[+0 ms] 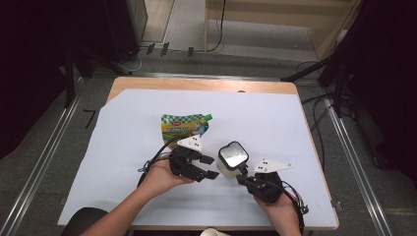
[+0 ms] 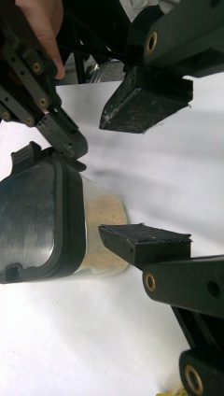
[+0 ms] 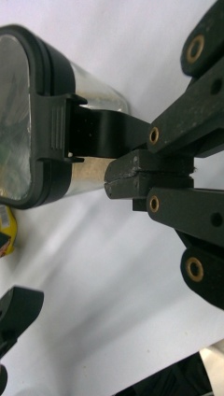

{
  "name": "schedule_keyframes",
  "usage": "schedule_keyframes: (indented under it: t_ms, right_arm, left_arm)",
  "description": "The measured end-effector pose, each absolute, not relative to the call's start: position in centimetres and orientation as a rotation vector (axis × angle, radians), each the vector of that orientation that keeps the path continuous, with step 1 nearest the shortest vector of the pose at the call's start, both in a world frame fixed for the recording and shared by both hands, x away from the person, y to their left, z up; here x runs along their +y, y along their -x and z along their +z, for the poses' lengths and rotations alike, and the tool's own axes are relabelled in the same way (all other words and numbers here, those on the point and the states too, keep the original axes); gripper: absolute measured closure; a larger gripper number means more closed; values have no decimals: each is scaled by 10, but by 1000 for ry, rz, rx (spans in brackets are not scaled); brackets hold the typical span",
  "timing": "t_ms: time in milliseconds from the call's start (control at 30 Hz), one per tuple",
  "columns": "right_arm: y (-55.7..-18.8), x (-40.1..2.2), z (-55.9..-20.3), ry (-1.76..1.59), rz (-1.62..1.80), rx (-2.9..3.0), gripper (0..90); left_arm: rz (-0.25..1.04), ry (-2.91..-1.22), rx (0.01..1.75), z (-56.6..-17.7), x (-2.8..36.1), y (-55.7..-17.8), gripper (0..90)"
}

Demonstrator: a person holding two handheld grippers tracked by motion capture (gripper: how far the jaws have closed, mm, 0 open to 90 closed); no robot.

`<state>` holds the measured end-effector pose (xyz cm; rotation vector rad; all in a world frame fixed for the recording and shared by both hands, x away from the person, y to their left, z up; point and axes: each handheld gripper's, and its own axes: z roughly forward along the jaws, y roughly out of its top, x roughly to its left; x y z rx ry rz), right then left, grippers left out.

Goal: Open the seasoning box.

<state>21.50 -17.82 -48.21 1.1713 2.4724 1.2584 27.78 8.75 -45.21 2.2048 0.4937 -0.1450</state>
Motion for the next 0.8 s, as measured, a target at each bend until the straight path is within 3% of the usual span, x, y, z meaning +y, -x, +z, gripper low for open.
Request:
schedule_keyframes:
  t_ms: [800]
  right_arm:
    - [-244, -226, -485, -1346, 1198, 2378, 900]
  left_arm:
    - [-151, -2196, 503, -455, 85, -278, 439]
